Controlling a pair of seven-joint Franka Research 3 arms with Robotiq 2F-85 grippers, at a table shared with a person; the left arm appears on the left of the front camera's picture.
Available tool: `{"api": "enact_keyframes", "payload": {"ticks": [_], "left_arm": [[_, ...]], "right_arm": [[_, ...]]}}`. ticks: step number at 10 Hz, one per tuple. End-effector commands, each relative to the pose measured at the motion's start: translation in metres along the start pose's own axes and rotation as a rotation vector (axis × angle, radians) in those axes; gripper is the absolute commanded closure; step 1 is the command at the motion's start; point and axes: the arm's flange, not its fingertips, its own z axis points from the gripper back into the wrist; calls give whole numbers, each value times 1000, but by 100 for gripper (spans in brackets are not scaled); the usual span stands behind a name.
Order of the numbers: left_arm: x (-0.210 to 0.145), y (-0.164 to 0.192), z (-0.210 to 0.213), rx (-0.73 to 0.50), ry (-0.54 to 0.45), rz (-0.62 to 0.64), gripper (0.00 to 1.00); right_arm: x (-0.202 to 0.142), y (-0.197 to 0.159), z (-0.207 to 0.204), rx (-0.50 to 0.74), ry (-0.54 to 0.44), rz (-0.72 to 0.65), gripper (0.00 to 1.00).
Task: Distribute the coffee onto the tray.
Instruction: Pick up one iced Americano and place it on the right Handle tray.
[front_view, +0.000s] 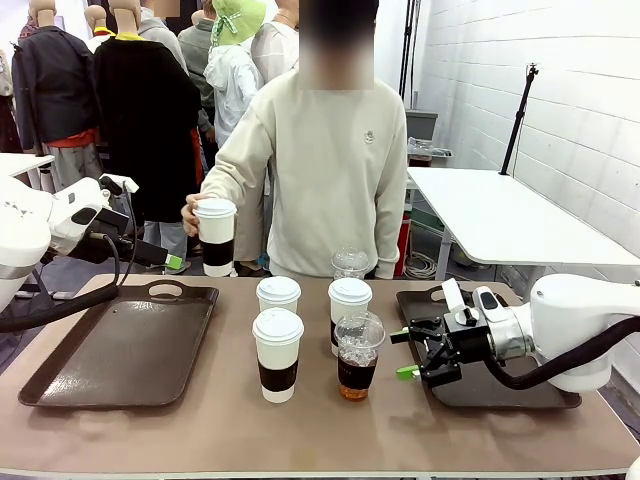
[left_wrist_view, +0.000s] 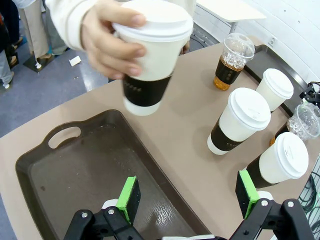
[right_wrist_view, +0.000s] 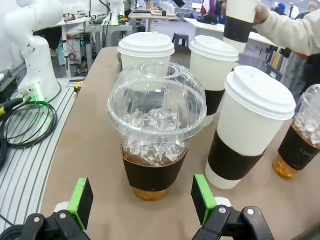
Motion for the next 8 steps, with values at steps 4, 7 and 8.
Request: {"api": "enact_keyframes", "payload": {"ticks": [4,7,8], "left_arm": [[2,1,3,5,12,-11,0],[2,1,3,5,12,-11,0],[2,1,3,5,12,-11,0]], "right_arm": [[-7,-10,-12,1,-9,-19,0],[-17,-12,-24,16,-7,-37,0],[-20,-13,-26,10,-7,-39,0]]}}
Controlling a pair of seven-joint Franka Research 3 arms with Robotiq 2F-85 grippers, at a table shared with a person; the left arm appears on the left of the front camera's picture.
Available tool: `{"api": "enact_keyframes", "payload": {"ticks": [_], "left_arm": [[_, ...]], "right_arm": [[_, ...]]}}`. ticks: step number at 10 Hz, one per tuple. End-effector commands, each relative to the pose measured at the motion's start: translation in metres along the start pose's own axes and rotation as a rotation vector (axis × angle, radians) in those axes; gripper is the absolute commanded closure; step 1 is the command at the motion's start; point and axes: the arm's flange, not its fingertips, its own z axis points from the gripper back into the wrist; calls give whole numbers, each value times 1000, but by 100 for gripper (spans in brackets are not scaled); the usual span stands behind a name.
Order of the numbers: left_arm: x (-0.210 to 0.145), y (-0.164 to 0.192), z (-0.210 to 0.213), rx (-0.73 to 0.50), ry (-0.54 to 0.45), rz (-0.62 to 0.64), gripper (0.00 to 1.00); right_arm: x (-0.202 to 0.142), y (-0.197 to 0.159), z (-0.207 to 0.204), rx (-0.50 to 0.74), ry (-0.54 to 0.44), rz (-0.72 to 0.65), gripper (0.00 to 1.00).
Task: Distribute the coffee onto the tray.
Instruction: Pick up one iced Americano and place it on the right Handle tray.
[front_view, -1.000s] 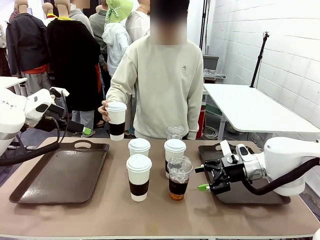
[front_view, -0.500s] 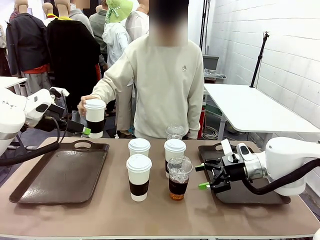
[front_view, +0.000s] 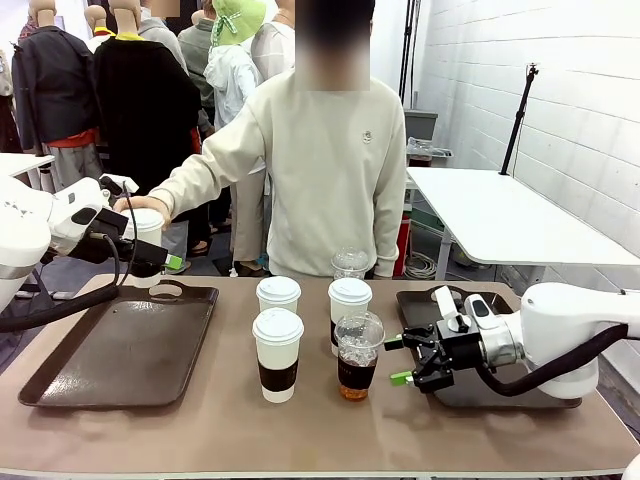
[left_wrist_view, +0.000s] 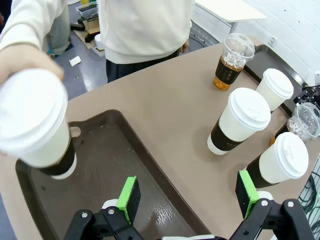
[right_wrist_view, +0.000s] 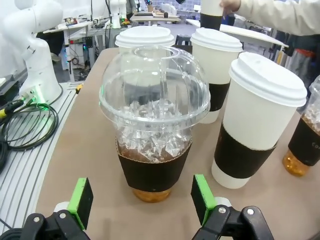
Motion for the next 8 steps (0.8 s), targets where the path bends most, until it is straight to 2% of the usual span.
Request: {"api": "enact_keyframes", "payload": {"ticks": [1,8], "left_arm": [[2,1,3,5,13,-11,0],[2,1,3,5,13,-11,0]], "right_arm": [[-3,-8,-12,-11,16,-9,0],[-12,-19,-35,16,-20,-19,0]]}}
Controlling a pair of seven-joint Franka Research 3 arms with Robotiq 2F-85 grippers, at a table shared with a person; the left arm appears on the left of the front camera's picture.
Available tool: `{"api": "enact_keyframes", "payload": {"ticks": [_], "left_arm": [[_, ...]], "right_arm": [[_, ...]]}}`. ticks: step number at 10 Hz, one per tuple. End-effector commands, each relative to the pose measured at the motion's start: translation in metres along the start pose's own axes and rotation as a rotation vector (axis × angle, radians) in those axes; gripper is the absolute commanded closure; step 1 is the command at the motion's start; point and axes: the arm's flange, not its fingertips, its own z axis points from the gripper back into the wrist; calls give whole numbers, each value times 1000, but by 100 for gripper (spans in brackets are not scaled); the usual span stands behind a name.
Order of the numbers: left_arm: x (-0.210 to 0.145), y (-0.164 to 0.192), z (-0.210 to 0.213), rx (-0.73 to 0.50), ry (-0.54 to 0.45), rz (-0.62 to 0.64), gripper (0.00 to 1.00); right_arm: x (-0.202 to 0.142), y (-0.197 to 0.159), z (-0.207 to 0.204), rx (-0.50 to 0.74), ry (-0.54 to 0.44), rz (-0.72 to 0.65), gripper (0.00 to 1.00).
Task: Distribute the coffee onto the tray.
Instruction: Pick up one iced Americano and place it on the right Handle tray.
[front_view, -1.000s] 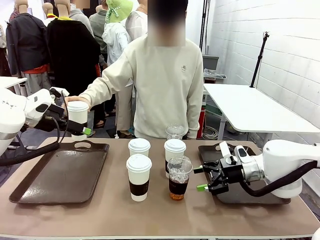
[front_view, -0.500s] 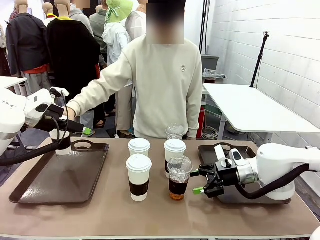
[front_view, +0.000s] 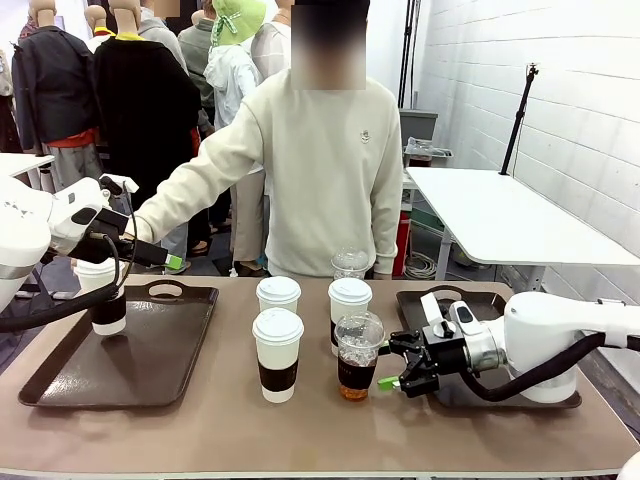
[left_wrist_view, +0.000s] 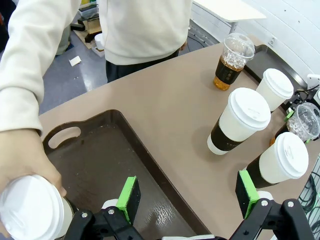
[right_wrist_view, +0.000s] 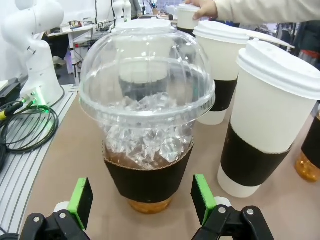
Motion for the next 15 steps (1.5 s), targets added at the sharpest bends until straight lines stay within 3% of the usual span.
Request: {"api": "enact_keyframes", "payload": {"ticks": [1,15], "left_arm": [[2,1,3,5,12,-11,0],[2,1,3,5,12,-11,0]], "right_arm": [[2,-7,-9,-15,5,-6,0],[6,-19,-42,86,-5,-79,0]]}}
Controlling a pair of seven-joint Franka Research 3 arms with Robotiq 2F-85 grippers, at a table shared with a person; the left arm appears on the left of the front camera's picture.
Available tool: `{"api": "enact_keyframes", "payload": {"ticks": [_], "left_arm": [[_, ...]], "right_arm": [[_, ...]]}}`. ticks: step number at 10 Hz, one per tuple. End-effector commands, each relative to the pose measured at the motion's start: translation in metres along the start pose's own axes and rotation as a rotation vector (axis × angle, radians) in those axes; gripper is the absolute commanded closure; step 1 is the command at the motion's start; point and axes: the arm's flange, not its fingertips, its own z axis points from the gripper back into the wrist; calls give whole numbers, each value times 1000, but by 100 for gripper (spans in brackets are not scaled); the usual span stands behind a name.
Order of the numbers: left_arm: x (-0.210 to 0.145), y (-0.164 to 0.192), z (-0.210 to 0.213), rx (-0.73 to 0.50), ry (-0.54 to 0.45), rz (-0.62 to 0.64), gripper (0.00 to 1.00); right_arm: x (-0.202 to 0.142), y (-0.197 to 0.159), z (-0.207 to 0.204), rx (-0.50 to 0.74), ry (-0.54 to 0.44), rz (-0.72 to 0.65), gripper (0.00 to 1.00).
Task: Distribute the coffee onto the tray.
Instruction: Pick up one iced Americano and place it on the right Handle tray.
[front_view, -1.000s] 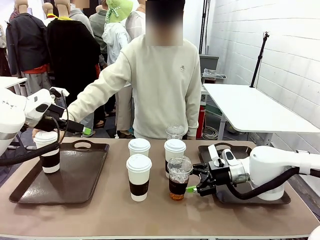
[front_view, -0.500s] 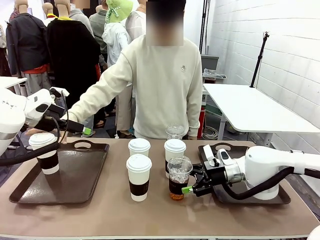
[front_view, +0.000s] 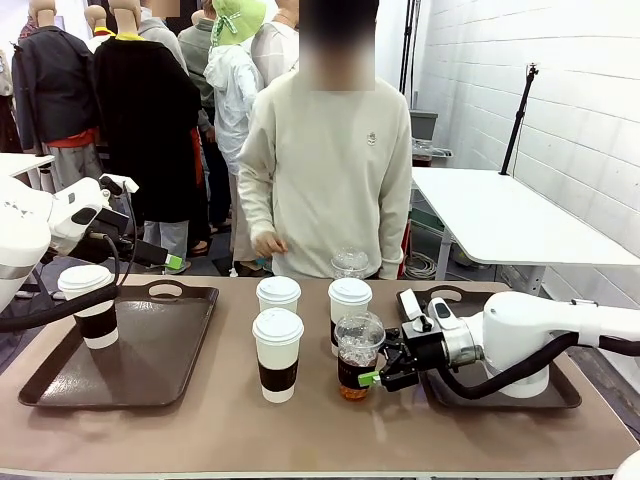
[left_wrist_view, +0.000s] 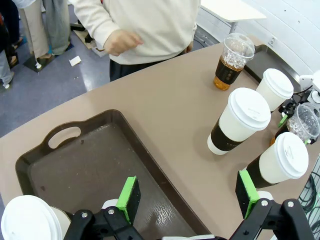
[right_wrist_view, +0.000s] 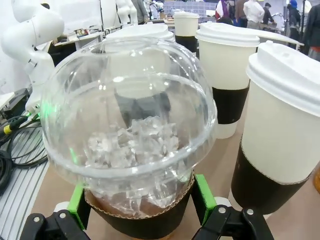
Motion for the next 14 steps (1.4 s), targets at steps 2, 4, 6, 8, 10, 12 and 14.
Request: {"api": "enact_keyframes", "payload": {"ticks": [2,4,6,8,10,12,14], "left_arm": [[2,1,3,5,13,-11,0],[2,1,3,5,13,-11,0],[2,1,3,5,13,-11,0],[2,1,3,5,13,-11,0],[2,1,3,5,13,-11,0],[2,1,3,5,13,-11,0],[2,1,3,5,13,-11,0]], "right_arm": [[4,-5,-5,9,12,-10,18],[6,-5,-5,5,14,-16,18],[7,-5,-4,-2,15,-18,18],[9,-4,-3,26,-12,-13,18],[9,-3,-3,27,-18,-9,38],[10,-2,-1,20,-13,-17,38],[12,-1,2,9,-20,-36,38]]}}
